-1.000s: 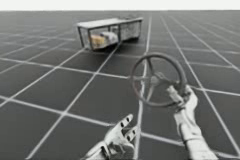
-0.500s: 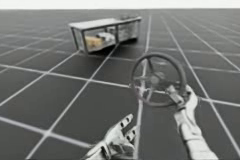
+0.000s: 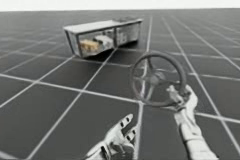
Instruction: Pick up and drop off the object
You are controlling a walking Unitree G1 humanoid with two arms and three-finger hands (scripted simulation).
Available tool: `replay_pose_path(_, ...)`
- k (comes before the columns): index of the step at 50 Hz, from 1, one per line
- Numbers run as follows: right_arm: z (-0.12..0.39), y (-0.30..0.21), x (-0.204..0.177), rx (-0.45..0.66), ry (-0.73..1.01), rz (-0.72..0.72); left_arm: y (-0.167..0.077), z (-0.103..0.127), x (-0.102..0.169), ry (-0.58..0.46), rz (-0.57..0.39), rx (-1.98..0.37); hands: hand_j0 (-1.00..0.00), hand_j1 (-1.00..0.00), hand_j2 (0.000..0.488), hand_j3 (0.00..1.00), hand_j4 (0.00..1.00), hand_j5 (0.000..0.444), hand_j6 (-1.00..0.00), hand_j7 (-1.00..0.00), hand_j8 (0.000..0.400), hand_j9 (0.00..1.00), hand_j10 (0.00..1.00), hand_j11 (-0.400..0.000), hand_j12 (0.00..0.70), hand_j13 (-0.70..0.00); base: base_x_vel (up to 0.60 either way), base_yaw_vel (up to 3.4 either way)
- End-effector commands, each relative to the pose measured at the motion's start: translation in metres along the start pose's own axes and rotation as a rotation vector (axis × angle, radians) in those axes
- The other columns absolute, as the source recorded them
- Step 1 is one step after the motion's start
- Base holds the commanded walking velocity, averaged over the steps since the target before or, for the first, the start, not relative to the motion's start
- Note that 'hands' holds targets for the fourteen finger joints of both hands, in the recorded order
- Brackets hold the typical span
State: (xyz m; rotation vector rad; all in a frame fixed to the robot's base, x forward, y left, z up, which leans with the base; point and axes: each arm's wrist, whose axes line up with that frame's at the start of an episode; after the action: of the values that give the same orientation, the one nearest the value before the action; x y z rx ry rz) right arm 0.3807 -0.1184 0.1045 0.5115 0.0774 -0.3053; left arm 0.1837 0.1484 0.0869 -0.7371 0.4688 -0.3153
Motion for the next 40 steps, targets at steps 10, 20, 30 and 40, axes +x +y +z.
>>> replay_pose_path(10, 0.0106, -0.0026, 0.0016, 0.029, -0.038, -0.001, -0.0051, 0.0015, 0.0020, 0.003, -0.011, 0.018, 0.00, 0.00, 0.000, 1.00, 1.00, 0.000, 0.00, 0.00, 0.000, 1.00, 1.00, -0.400, 0.000, -0.700, 0.57, 0.05)
replay_pose_path(20, 0.0106, -0.0026, 0.0016, 0.029, -0.038, -0.001, -0.0051, 0.0015, 0.0020, 0.003, -0.011, 0.018, 0.00, 0.00, 0.000, 1.00, 1.00, 0.000, 0.00, 0.00, 0.000, 1.00, 1.00, -0.400, 0.000, -0.700, 0.59, 0.02)
replay_pose_path(30, 0.0106, -0.0026, 0.0016, 0.029, -0.038, -0.001, -0.0051, 0.0015, 0.0020, 0.003, -0.011, 0.018, 0.00, 0.00, 0.000, 1.00, 1.00, 0.000, 0.00, 0.00, 0.000, 1.00, 1.00, -0.400, 0.000, -0.700, 0.58, 0.03)
replay_pose_path(40, 0.0106, -0.0026, 0.0016, 0.029, -0.038, -0.001, -0.0051, 0.0015, 0.0020, 0.003, -0.011, 0.018, 0.00, 0.00, 0.000, 1.00, 1.00, 0.000, 0.00, 0.00, 0.000, 1.00, 1.00, -0.400, 0.000, -0.700, 0.58, 0.03)
